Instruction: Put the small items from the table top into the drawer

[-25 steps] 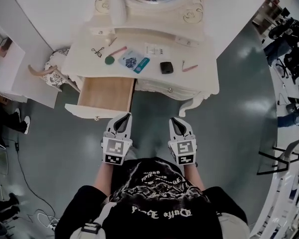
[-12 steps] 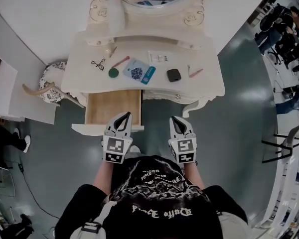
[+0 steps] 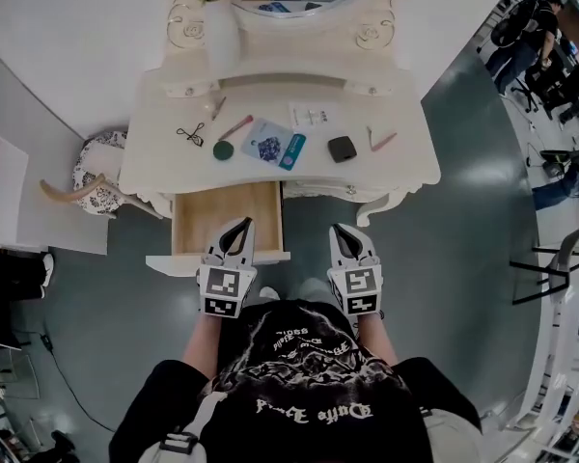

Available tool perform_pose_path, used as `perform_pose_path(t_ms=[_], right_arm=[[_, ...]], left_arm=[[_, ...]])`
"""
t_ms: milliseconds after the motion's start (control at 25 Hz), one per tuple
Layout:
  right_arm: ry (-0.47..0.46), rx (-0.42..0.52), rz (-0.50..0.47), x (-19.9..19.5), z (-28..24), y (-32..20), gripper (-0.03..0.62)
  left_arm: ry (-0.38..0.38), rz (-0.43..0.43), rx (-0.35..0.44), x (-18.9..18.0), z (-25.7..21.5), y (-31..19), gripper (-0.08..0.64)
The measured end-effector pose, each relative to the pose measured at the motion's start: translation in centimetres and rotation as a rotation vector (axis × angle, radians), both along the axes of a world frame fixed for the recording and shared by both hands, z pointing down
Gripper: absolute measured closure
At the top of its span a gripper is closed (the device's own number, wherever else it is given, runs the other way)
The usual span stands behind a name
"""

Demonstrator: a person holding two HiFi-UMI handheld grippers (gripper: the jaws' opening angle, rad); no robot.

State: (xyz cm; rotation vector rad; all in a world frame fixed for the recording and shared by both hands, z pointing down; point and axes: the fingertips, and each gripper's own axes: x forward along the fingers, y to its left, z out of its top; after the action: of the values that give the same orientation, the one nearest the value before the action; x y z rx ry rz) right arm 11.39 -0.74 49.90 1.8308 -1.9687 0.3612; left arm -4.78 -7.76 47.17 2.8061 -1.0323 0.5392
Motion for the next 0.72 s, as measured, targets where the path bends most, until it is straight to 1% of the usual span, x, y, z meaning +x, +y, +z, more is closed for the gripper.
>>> perform_pose_path(t_ms=[200, 360, 400, 440, 480, 520, 600, 720], right_arm=[[-0.052, 0.021, 0.041, 0.9, -0.2, -0.5, 0.578], [-0.06, 0.048, 0.056, 2.2, -1.2, -1.9, 0.572], [-0.071, 0.051, 0.059, 2.6, -1.3, -2.3, 0.559], [-0.086, 0.051, 0.061, 3.0, -1.3, -2.7, 0.525], [-0.099, 0.05, 0.062, 3.4, -1.3, -3.1, 0.475], [-0.109, 0.049, 0.062, 3.8, -1.3, -3.5, 0.446], [-0.118, 0.046, 0.059, 4.5, -1.3, -4.4, 0.432], [-0.134, 0.032, 0.053, 5.5, -1.2, -5.6, 0.389]], left_arm=[[-0.003, 0.004, -0.008, -0.1, 0.1, 0.1, 0.545], [-0.007, -0.006, -0.014, -0.1, 0.2, -0.5, 0.545], [-0.008, -0.01, -0.015, -0.1, 0.2, -0.6, 0.545], [-0.01, -0.015, -0.018, 0.0, 0.3, -0.7, 0.545], [-0.012, -0.021, -0.02, 0.0, 0.4, -0.9, 0.545], [-0.015, -0.029, -0.023, 0.0, 0.5, -1.1, 0.545], [-0.018, -0.052, -0.026, 0.1, 0.6, -1.8, 0.545], [-0.011, -0.081, -0.035, 0.3, 0.2, -2.8, 0.545]])
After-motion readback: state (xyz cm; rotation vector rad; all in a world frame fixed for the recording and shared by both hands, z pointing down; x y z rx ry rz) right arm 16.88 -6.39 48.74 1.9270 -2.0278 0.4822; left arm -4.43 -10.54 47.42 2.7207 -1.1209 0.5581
